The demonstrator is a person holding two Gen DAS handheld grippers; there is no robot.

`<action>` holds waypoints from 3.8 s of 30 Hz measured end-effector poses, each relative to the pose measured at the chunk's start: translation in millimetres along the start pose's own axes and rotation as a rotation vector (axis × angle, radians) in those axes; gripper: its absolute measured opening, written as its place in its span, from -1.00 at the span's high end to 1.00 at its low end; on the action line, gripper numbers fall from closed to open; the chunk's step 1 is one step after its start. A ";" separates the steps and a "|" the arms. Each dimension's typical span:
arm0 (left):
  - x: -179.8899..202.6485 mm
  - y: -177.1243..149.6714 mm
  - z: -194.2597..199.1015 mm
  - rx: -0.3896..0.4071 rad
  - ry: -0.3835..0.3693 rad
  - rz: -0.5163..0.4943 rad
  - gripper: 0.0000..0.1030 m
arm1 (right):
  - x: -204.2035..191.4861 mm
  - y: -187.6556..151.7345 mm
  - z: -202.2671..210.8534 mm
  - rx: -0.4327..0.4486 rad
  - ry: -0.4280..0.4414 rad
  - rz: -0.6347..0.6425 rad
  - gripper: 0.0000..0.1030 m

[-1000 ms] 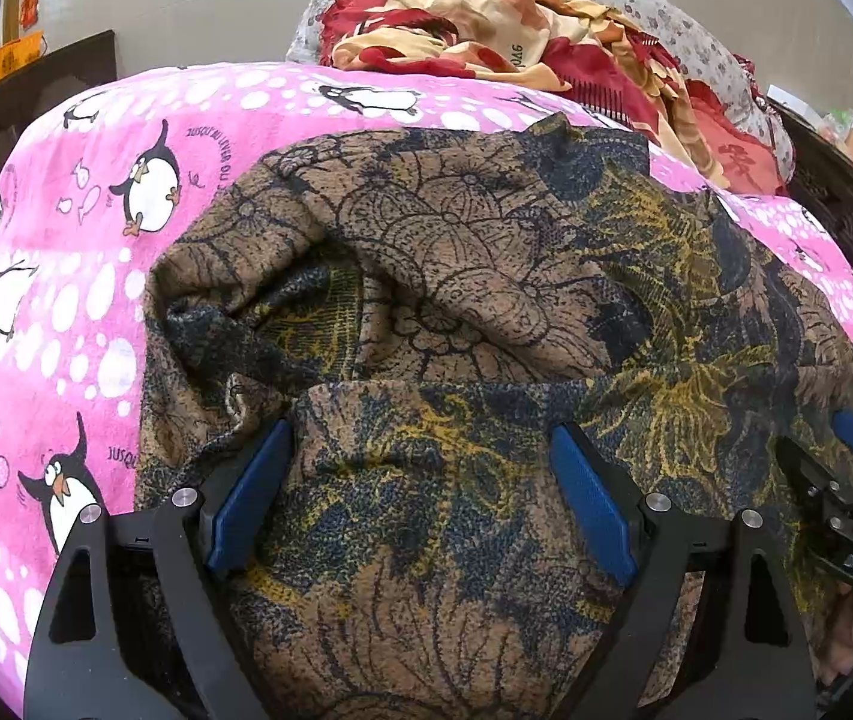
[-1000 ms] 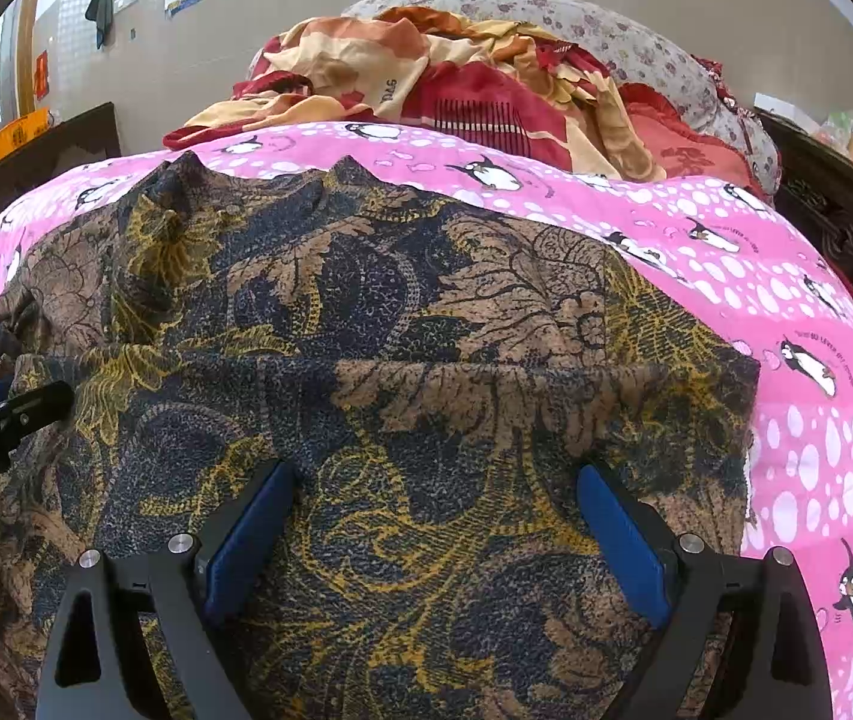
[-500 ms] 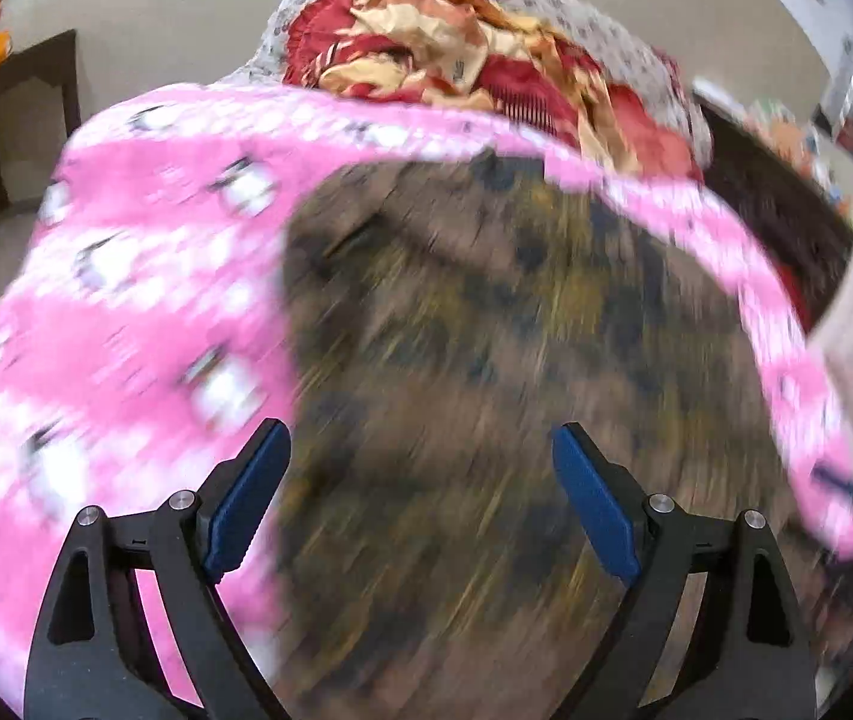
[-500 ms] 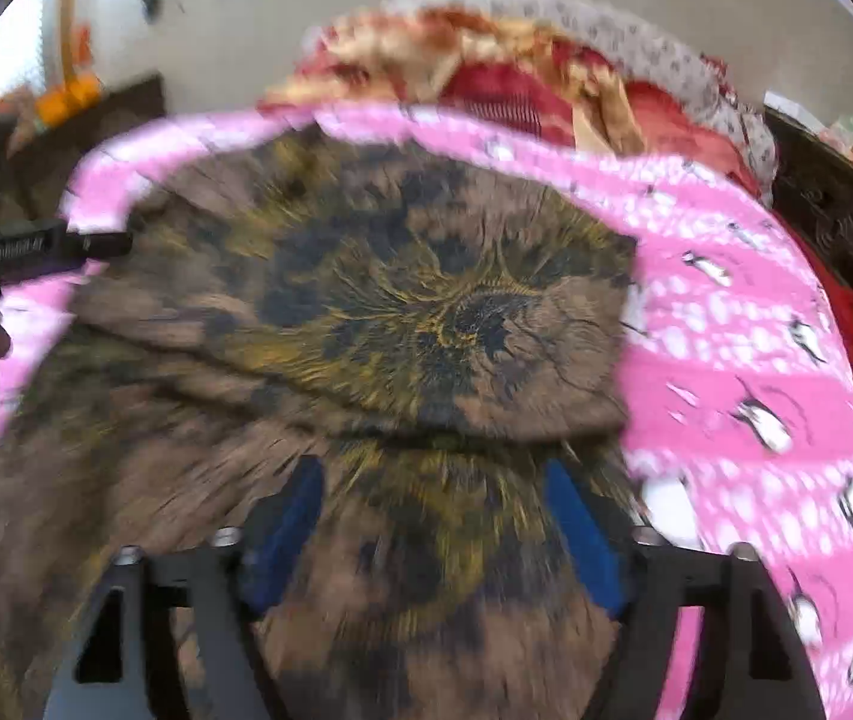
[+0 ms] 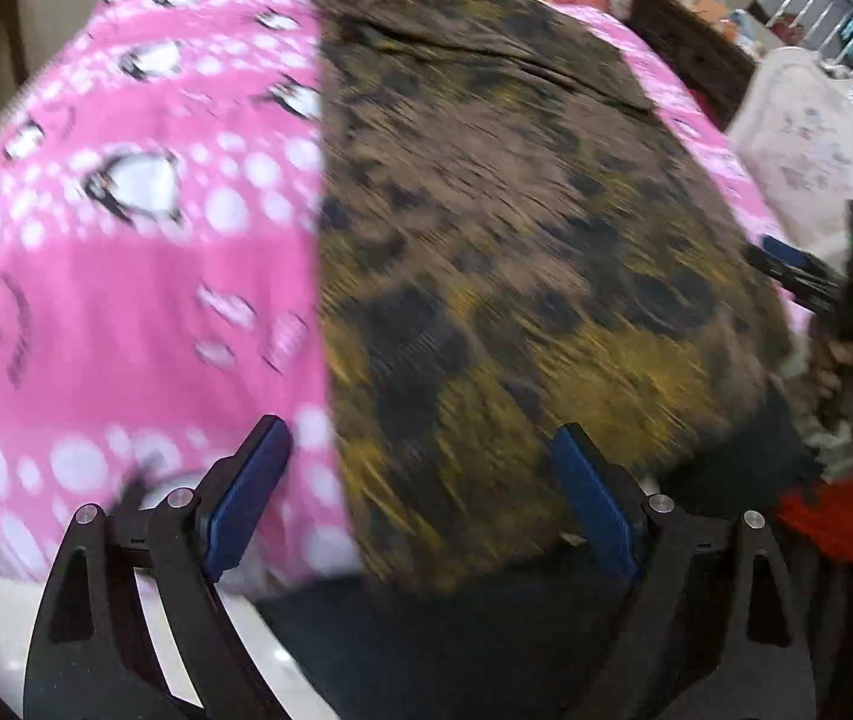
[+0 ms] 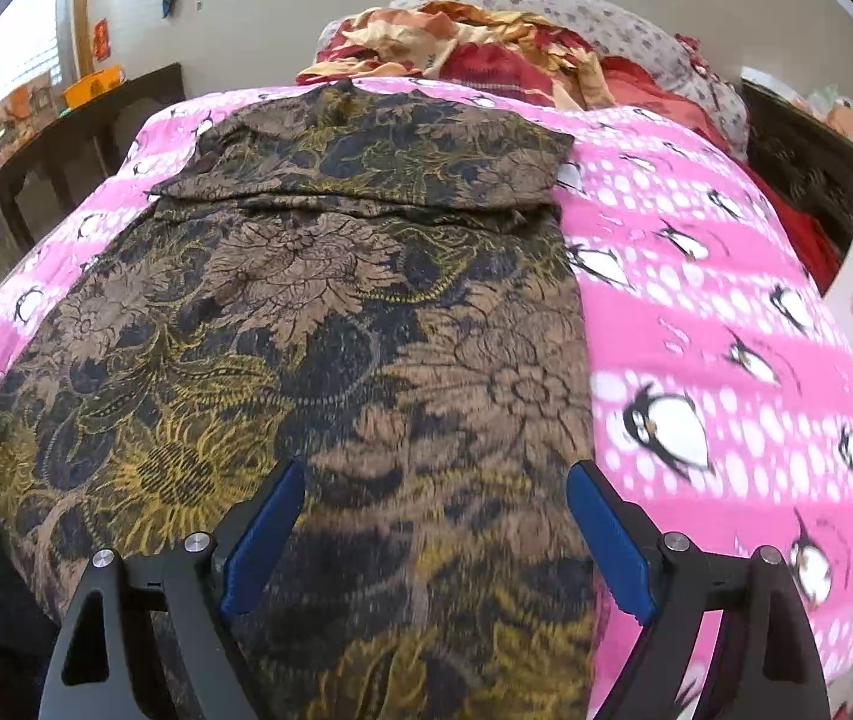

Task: Fold small clothes
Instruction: 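Move both grippers to the hem end of the folded shirt strip, then close both grippers on the hem end of the shirt strip, then lift the hem end and fold it over toward the collar, then open both grippers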

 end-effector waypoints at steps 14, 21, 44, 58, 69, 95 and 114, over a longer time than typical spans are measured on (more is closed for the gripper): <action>6.6 22.6 -5.1 0.021 -0.254 0.097 0.16 | 28.6 -34.3 52.6 0.069 0.123 -0.087 -0.42; 5.9 21.0 -12.1 0.033 -0.202 0.067 0.16 | 29.6 -63.1 41.4 0.045 0.274 -0.137 -0.04; 7.3 35.9 -15.2 0.067 -0.196 0.189 0.57 | 32.4 -77.3 39.9 0.179 0.608 -0.328 0.65; 18.0 43.9 131.2 0.347 -0.397 0.186 0.96 | 16.1 -9.6 185.9 0.533 0.842 -0.277 0.94; -5.2 102.4 120.4 0.365 -0.355 0.273 0.96 | 50.0 24.6 204.6 0.573 0.777 -0.306 0.94; -68.0 319.1 -134.3 0.089 -0.049 0.277 0.86 | 197.9 168.6 -123.3 0.163 0.322 -0.616 0.90; 55.0 279.0 -124.6 0.095 0.222 -0.176 -0.51 | 84.6 143.6 -133.1 -0.197 0.101 -0.058 0.63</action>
Point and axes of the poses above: each gripper's, at about its wrist camera, not at the fingertips, and z roughly against the way its jaws point, x to its right, y to its top, the point moved 9 cm from there along -z, roughly the way its jaws point, and after that the axes turned 14 degrees about y, right-handed, at the moved point
